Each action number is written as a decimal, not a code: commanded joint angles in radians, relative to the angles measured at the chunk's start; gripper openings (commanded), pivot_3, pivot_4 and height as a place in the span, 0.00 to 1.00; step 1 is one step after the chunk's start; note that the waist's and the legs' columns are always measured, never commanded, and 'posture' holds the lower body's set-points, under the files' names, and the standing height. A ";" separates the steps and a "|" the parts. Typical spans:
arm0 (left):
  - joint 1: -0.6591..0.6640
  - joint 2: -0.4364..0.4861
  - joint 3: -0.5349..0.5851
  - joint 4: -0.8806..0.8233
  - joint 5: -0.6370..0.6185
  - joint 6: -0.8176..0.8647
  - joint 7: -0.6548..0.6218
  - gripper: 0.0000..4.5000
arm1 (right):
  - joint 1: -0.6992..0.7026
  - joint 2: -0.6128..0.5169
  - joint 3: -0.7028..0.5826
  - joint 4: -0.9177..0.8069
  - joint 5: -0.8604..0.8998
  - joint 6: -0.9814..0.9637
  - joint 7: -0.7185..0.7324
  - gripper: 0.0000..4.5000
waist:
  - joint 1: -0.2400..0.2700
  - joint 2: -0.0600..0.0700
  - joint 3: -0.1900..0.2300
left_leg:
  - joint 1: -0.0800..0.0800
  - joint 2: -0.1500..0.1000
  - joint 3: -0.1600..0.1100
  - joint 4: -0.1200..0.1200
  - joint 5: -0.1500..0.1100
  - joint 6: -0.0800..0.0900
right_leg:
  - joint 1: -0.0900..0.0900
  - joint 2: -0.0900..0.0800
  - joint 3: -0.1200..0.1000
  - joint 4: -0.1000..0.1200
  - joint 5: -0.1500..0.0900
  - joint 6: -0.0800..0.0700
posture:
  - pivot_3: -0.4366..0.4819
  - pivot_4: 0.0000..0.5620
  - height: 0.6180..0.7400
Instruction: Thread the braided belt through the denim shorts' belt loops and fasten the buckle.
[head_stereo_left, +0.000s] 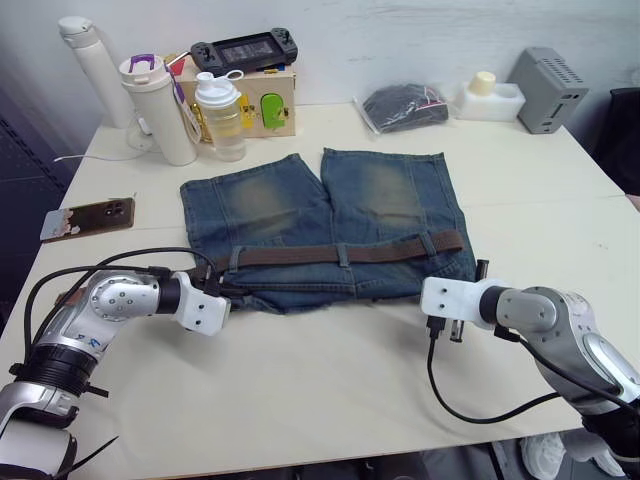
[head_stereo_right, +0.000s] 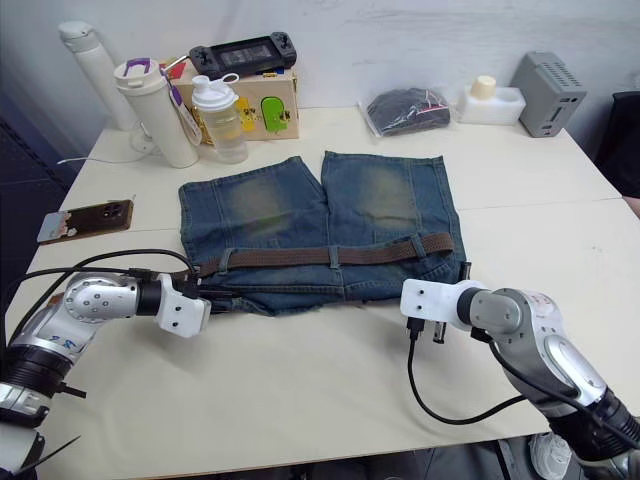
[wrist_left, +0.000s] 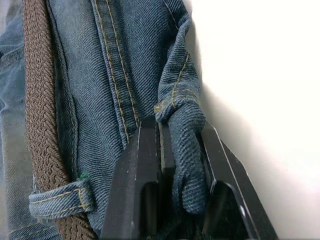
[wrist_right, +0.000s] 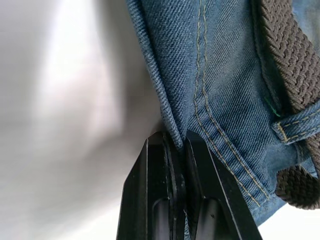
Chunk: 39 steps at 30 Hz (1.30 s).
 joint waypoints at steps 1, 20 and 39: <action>0.034 0.045 0.004 0.068 0.066 0.032 -0.012 0.04 | 0.031 -0.013 0.011 0.048 -0.018 0.027 0.014 0.00 | 0.000 0.000 0.000 | 0.000 0.000 0.000 0.000 0.000 0.000 | 0.000 0.000 0.000 0.000 0.000 0.000 | 0.48 0.27 0.52; 0.192 0.114 0.201 -0.244 -0.159 0.227 -0.042 0.77 | -0.359 0.049 -0.324 0.150 0.492 0.472 0.115 0.99 | -0.006 0.005 0.003 | -0.001 0.003 0.000 -0.001 -0.001 -0.001 | -0.001 -0.002 0.000 -0.003 0.000 0.000 | 0.48 0.27 0.52; 0.346 0.075 0.283 -0.410 -0.122 0.338 0.025 0.77 | -0.659 0.160 -0.112 0.688 0.548 0.579 0.115 0.88 | -0.006 0.005 0.004 | -0.017 -0.001 0.000 0.001 0.000 0.000 | -0.017 -0.002 -0.002 0.005 0.000 0.000 | 0.48 0.27 0.52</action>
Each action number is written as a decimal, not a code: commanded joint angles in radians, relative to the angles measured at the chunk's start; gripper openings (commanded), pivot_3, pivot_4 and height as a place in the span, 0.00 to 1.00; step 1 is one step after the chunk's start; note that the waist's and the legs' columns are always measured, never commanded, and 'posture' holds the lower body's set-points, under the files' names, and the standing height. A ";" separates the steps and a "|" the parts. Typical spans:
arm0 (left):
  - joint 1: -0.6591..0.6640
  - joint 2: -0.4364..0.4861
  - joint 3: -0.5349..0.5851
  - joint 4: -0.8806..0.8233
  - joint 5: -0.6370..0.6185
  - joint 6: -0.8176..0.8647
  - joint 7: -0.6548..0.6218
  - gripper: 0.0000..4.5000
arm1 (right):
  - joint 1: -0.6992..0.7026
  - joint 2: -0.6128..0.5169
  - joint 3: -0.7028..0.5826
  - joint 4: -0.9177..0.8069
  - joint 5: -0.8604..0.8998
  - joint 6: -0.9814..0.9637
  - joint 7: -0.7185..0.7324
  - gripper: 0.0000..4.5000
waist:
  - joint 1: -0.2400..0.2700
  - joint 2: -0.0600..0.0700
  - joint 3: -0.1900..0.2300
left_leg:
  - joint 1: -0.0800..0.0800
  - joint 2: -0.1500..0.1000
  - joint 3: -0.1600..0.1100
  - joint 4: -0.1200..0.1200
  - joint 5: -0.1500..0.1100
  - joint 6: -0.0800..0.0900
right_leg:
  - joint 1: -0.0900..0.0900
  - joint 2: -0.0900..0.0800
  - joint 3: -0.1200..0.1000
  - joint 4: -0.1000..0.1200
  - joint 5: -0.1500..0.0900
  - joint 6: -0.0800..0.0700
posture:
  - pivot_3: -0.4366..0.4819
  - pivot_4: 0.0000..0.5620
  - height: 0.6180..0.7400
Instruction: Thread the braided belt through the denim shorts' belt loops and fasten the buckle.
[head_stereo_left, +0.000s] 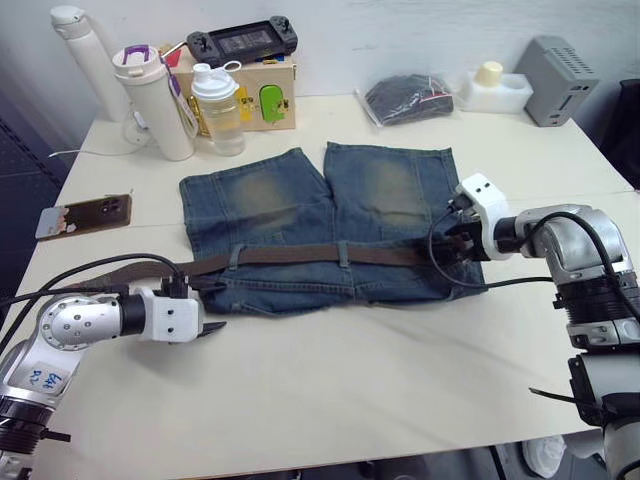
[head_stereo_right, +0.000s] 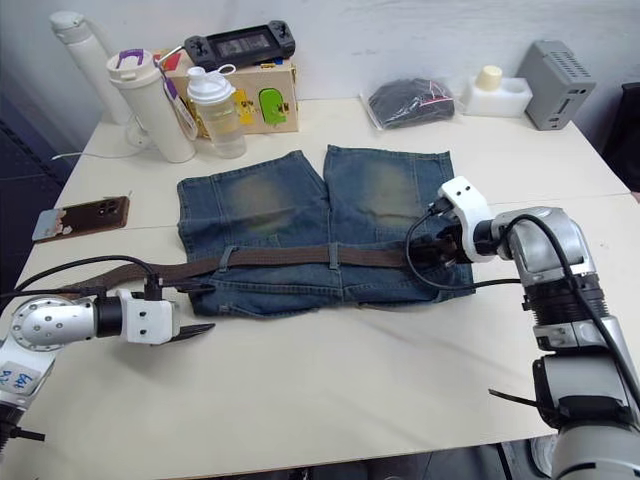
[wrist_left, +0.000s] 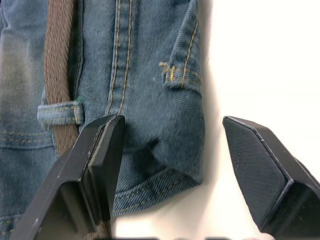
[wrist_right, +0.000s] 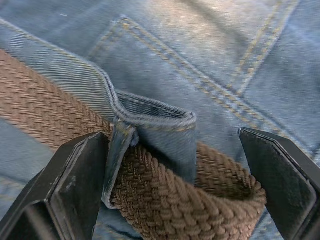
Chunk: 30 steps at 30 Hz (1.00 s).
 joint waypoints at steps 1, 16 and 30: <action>0.010 -0.003 0.042 -0.027 -0.011 0.021 0.013 0.77 | -0.012 -0.013 -0.004 -0.022 0.042 0.018 0.041 0.82 | -0.001 0.000 0.000 | 0.000 0.000 0.000 0.000 0.000 0.000 | 0.000 0.000 0.000 0.000 0.000 0.000 | 0.48 0.27 0.52; -0.290 -0.027 0.204 0.087 -0.550 0.701 -0.129 0.77 | 0.098 -0.022 -0.064 -0.190 0.075 0.002 -0.025 0.01 | 0.001 0.000 0.000 | 0.000 0.001 -0.001 0.002 0.001 0.000 | 0.000 0.000 0.000 0.003 0.000 0.000 | 0.48 0.27 0.52; -0.596 -0.203 0.091 0.500 -0.490 0.970 -0.238 0.77 | 0.156 0.014 -0.093 -0.320 0.122 0.047 -0.123 0.01 | -0.001 -0.001 0.000 | 0.000 0.000 -0.001 0.005 0.001 0.000 | 0.000 0.001 -0.001 0.005 0.000 0.000 | 0.48 0.27 0.52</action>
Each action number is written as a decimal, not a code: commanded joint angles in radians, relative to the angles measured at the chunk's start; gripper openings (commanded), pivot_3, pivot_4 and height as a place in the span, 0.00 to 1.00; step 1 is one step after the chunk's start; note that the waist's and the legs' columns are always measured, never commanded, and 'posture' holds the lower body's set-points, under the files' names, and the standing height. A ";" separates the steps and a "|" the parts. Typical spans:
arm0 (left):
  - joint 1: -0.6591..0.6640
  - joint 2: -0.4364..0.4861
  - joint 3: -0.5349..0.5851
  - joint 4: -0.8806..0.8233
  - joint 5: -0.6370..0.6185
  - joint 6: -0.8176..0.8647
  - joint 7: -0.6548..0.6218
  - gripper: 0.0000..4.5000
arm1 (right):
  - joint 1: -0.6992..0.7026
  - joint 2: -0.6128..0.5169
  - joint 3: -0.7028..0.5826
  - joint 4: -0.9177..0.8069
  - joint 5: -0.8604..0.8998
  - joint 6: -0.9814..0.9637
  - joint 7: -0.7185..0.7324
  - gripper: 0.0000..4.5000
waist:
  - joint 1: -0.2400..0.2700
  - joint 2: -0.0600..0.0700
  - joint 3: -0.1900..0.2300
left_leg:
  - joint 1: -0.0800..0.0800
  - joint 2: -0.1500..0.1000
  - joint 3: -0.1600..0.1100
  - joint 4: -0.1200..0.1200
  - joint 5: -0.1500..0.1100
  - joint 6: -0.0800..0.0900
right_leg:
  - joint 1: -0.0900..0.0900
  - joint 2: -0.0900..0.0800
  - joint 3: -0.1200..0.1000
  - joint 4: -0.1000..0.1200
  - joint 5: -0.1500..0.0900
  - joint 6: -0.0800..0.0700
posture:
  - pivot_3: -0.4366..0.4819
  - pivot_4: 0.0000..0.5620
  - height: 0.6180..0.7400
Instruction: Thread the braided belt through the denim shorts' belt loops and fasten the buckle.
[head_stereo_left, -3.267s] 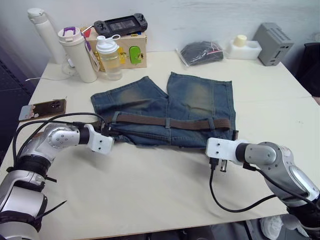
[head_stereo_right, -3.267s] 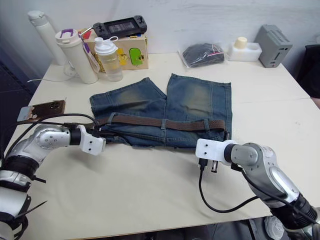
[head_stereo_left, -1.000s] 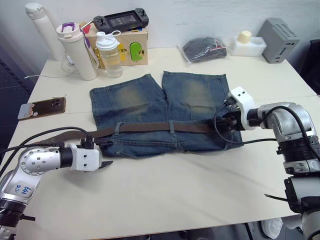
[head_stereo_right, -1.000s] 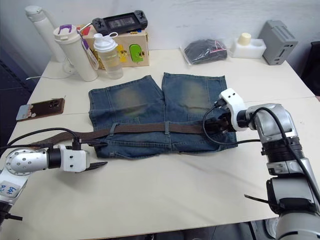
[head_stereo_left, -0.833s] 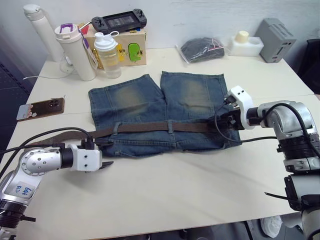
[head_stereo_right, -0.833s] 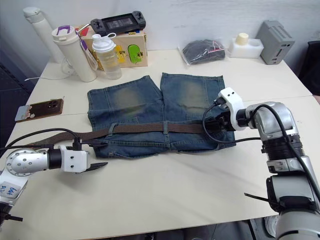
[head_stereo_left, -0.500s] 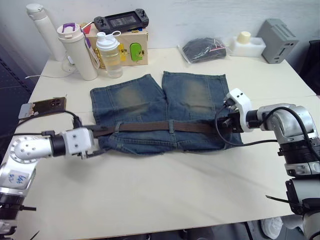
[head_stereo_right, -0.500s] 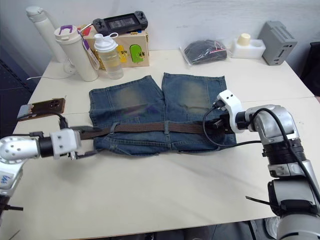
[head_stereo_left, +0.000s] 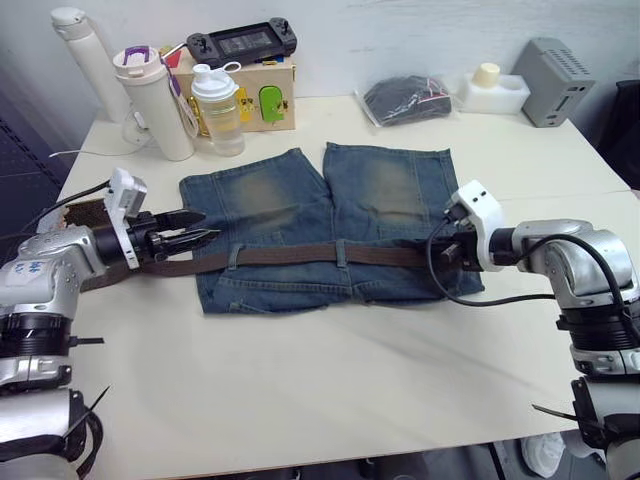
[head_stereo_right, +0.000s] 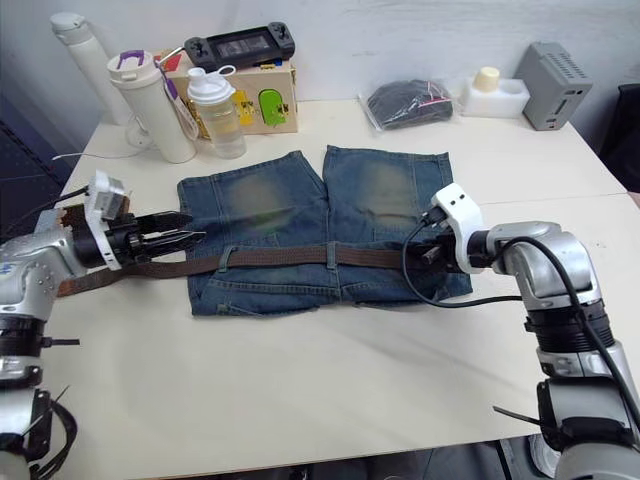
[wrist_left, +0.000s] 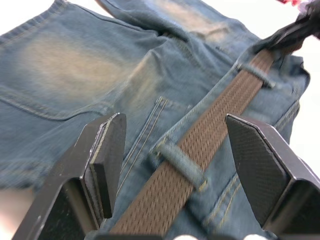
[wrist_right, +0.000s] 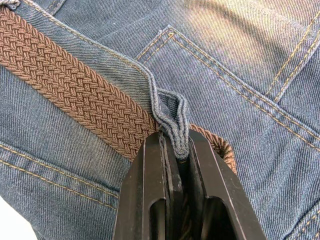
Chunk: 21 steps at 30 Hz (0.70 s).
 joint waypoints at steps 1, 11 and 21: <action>-0.044 -0.042 -0.028 0.068 0.039 0.003 -0.023 0.77 | 0.004 0.009 -0.020 -0.051 0.032 0.007 -0.014 0.01 | -0.002 0.000 0.000 | 0.000 0.000 0.000 0.000 0.000 0.000 | 0.000 0.000 0.000 0.000 0.000 0.000 | 0.48 0.27 0.52; -0.042 -0.101 -0.054 0.190 0.154 -0.115 -0.016 0.77 | 0.034 0.010 -0.041 -0.122 0.079 0.043 -0.058 0.01 | -0.005 0.000 0.000 | 0.000 0.000 0.000 0.000 0.000 0.000 | -0.001 0.000 0.000 0.000 0.000 0.000 | 0.48 0.27 0.52; 0.000 -0.110 -0.068 0.175 0.210 -0.214 -0.059 0.11 | 0.040 0.003 -0.049 -0.119 0.095 0.035 -0.074 0.00 | 0.000 0.000 0.000 | 0.000 0.000 0.001 0.000 0.000 0.000 | -0.001 0.000 0.000 0.000 0.000 0.000 | 0.48 0.27 0.52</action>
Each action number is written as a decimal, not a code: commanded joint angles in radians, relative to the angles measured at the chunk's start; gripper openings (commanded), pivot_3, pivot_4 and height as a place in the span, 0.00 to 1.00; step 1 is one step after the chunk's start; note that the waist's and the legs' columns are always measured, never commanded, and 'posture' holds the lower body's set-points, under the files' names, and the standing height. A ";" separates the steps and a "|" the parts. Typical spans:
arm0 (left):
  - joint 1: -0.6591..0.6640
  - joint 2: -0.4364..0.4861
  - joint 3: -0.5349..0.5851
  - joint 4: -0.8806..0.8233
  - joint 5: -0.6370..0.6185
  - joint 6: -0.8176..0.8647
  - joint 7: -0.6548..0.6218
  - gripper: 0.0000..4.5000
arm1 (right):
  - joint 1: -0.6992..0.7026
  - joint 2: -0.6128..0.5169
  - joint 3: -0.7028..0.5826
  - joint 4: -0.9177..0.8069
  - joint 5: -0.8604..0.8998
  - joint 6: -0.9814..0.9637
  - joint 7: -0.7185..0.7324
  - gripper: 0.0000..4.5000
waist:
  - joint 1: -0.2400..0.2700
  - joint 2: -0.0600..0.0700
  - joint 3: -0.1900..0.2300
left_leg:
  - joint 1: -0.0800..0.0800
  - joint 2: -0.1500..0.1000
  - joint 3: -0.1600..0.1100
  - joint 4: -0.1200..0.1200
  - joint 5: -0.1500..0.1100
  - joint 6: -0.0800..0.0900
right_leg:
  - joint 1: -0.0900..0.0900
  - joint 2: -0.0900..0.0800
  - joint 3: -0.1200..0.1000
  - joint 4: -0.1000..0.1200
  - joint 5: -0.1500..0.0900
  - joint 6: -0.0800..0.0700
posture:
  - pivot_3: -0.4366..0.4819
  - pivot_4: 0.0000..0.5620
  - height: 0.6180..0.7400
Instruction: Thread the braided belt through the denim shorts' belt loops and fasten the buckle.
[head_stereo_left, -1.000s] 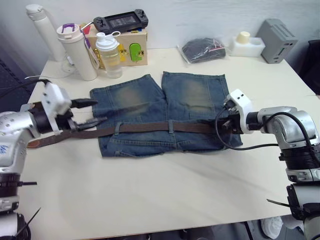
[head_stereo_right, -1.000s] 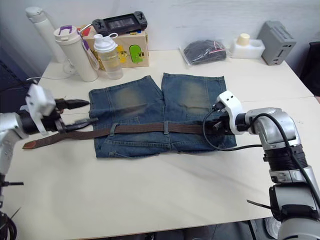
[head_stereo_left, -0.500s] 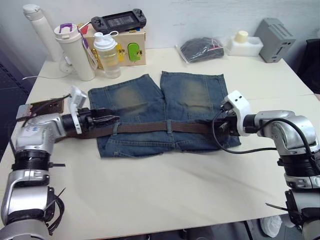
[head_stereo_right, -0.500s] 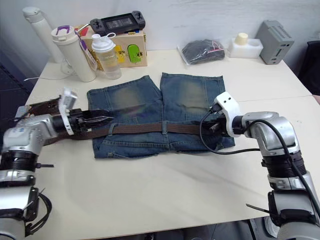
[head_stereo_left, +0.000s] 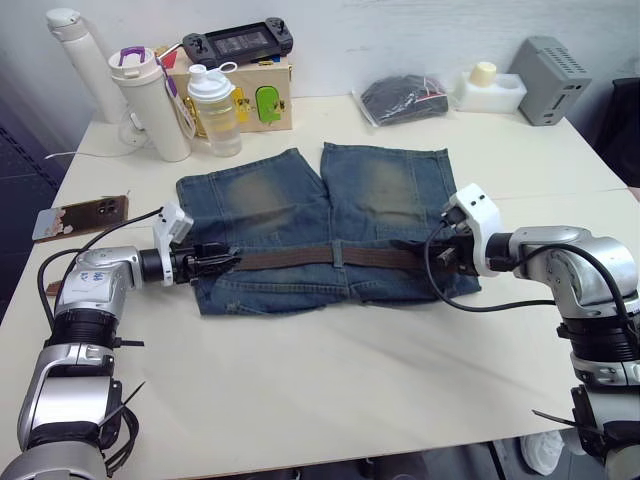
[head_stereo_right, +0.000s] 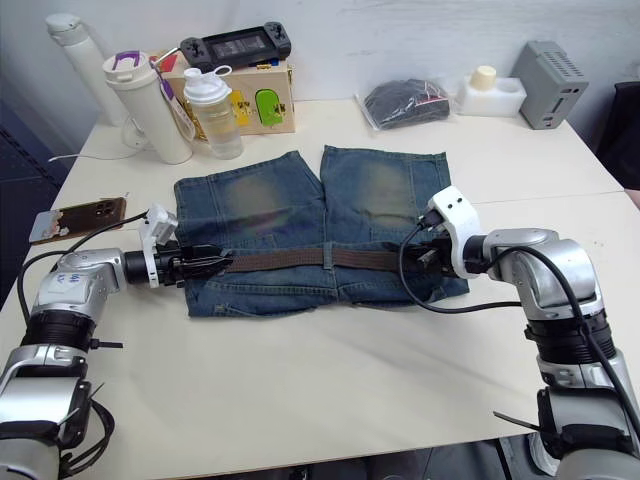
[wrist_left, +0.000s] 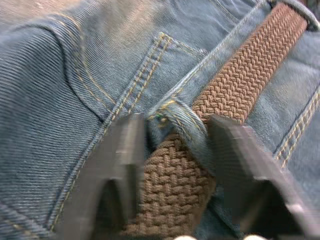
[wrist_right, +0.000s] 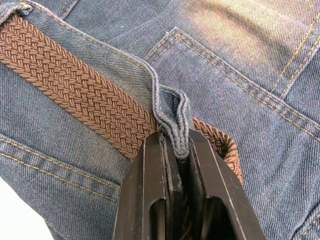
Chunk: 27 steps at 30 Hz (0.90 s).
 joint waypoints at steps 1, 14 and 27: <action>0.008 -0.005 0.016 -0.023 0.000 -0.018 -0.022 0.01 | -0.001 0.000 -0.020 -0.033 0.026 -0.010 0.000 0.00 | 0.000 0.000 0.000 | 0.000 0.000 0.000 0.000 0.000 0.000 | 0.000 0.000 0.000 0.000 0.000 0.000 | 0.48 0.27 0.52; 0.078 0.032 0.160 -0.311 -0.133 0.038 -0.051 0.00 | 0.050 -0.037 -0.163 -0.129 0.108 -0.103 0.057 0.00 | 0.001 0.000 0.000 | 0.000 0.000 0.000 0.000 0.000 0.000 | 0.000 0.000 0.000 0.000 0.000 0.000 | 0.48 0.27 0.52; 0.757 0.162 0.272 -0.825 0.080 -0.344 0.010 0.00 | 0.700 -0.297 -0.288 -0.501 0.183 -0.270 0.262 0.00 | 0.010 0.000 0.001 | 0.011 0.002 0.001 -0.004 0.000 0.000 | 0.013 -0.005 0.004 -0.012 0.000 0.000 | 0.48 0.27 0.52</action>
